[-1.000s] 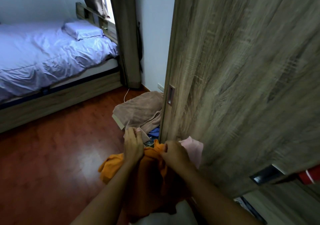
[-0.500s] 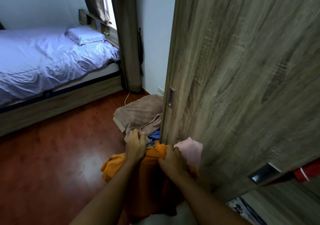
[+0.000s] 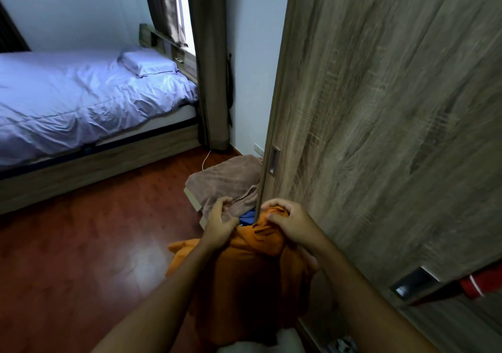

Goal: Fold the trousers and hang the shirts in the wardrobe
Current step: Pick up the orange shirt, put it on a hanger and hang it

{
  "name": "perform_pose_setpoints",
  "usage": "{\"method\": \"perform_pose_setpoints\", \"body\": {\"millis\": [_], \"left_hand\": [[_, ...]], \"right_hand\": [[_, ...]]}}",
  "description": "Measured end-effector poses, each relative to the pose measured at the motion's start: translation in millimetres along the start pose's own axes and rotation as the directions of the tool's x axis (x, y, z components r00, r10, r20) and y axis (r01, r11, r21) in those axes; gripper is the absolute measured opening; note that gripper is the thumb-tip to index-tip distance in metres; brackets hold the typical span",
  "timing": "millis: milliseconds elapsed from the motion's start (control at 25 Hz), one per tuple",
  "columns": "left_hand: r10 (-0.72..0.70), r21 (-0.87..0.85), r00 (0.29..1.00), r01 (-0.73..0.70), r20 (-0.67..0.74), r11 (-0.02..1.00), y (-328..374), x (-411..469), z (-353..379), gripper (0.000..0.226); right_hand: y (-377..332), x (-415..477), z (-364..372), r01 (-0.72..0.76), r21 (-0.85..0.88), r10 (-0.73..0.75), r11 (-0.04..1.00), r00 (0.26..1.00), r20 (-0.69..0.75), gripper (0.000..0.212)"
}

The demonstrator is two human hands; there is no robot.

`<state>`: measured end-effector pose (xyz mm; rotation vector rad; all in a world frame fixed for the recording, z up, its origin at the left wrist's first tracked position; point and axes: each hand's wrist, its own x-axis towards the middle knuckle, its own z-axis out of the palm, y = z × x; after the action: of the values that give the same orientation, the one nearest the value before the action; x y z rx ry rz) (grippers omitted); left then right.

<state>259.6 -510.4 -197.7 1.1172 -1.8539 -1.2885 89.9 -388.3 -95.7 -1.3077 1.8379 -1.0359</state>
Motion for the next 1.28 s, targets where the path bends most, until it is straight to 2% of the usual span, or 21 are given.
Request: {"method": "perform_pose_setpoints", "body": {"millis": [80, 200, 360, 480, 560, 680, 760, 880, 920, 1000, 1080, 1120, 1200, 1280], "left_hand": [[0.093, -0.049, 0.980, -0.086, 0.176, 0.995, 32, -4, -14, 0.061], [0.190, -0.012, 0.893, -0.203, 0.408, 0.979, 81, -8, -33, 0.064], [0.280, 0.078, 0.867, -0.340, 0.413, 0.937, 138, -19, -49, 0.056], [0.345, 0.108, 0.821, -0.435, 0.454, 0.894, 177, -30, -55, 0.025], [0.356, 0.129, 0.837, -0.442, 0.415, 0.888, 197, -37, -60, 0.009], [0.398, 0.205, 0.872, -0.461, 0.283, 0.863, 227, -50, -67, 0.032], [0.434, 0.365, 0.872, -0.489, 0.226, 0.792, 241, -57, -69, 0.046], [0.481, 0.518, 0.864, -0.481, 0.147, 0.707, 261, -69, -63, 0.044], [0.528, 0.500, 0.842, -0.508, 0.114, 0.701, 271, -75, -52, 0.044], [0.567, 0.365, 0.823, -0.517, -0.036, 0.774, 294, -90, -22, 0.047], [0.515, 0.163, 0.837, -0.491, -0.185, 0.856, 317, -105, 15, 0.046], [0.494, 0.098, 0.845, -0.484, -0.207, 0.869, 326, -112, 30, 0.039], [0.555, 0.117, 0.820, -0.543, -0.138, 0.832, 340, -128, 66, 0.026], [0.635, 0.163, 0.772, -0.632, 0.045, 0.757, 352, -147, 101, 0.023]], "right_hand": [[-21, -5, -11, 0.121, -0.028, -0.118, 0.992, 0.988, 0.098, 0.024], [-61, -11, -27, 0.312, -0.066, -0.302, 0.948, 0.945, 0.123, 0.028], [-106, -33, -45, 0.451, -0.037, -0.441, 0.892, 0.883, 0.161, 0.018], [-132, -50, -58, 0.532, -0.051, -0.526, 0.845, 0.845, 0.098, 0.024], [-147, -62, -73, 0.577, -0.040, -0.577, 0.815, 0.816, 0.018, 0.028], [-161, -88, -110, 0.624, -0.010, -0.617, 0.782, 0.771, -0.157, 0.031], [-163, -105, -141, 0.638, -0.023, -0.615, 0.769, 0.730, -0.300, 0.035], [-155, -130, -183, 0.633, -0.054, -0.593, 0.772, 0.688, -0.418, 0.037], [-151, -141, -195, 0.623, -0.062, -0.584, 0.780, 0.688, -0.431, 0.038], [-139, -165, -215, 0.593, -0.099, -0.569, 0.799, 0.692, -0.443, 0.039], [-126, -195, -239, 0.558, -0.151, -0.556, 0.816, 0.685, -0.472, 0.034], [-121, -208, -249, 0.538, -0.165, -0.542, 0.827, 0.682, -0.491, 0.031], [-111, -241, -278, 0.492, -0.187, -0.504, 0.850, 0.657, -0.561, 0.029], [-99, -275, -310, 0.421, -0.234, -0.466, 0.876, 0.620, -0.631, 0.028]]}}
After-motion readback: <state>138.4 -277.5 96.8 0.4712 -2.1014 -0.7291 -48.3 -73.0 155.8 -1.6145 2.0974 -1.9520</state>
